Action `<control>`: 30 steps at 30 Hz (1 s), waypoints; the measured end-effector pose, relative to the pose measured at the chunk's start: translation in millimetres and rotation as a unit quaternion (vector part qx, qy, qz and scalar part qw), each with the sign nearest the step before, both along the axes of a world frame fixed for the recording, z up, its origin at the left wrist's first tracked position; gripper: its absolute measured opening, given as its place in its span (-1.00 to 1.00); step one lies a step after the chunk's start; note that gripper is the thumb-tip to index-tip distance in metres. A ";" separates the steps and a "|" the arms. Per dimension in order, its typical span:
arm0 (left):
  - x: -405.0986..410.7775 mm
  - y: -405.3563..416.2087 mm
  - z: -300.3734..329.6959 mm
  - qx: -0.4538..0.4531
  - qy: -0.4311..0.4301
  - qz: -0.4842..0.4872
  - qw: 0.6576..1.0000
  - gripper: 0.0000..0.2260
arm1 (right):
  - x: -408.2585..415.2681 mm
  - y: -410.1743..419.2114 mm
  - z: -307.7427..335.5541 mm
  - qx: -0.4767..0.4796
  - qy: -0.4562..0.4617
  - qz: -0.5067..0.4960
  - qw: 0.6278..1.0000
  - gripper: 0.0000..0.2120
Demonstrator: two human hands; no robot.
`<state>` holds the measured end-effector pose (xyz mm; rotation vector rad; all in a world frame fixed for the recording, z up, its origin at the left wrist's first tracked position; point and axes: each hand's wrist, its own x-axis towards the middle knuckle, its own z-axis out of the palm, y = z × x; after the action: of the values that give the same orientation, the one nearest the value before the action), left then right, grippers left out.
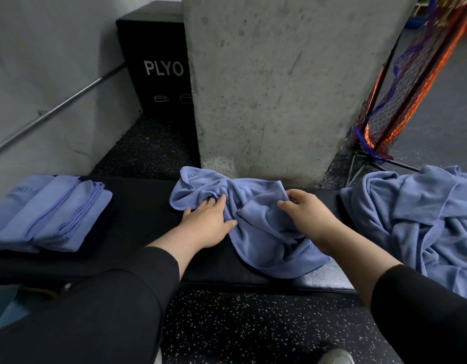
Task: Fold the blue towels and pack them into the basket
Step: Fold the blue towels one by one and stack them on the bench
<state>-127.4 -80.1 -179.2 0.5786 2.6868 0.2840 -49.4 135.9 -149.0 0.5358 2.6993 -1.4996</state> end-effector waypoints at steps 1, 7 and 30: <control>-0.1 2.5 3.3 0.028 0.006 0.012 1.000 -0.35 | -0.5 -0.1 -0.7 -0.002 0.000 -0.001 1.000 -0.86; 19.6 22.7 0.2 0.082 0.039 -0.051 0.995 -0.85 | -8.8 -3.9 -2.4 -0.126 0.007 -0.061 0.990 -0.83; -10.4 3.5 58.6 0.683 -0.131 0.382 0.609 -0.73 | -18.1 3.1 14.1 -0.222 0.111 -0.212 0.945 -0.86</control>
<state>-137.8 -76.7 -120.6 -0.3755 1.7124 2.4589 -67.5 138.9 -134.9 1.0162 2.3501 -2.3188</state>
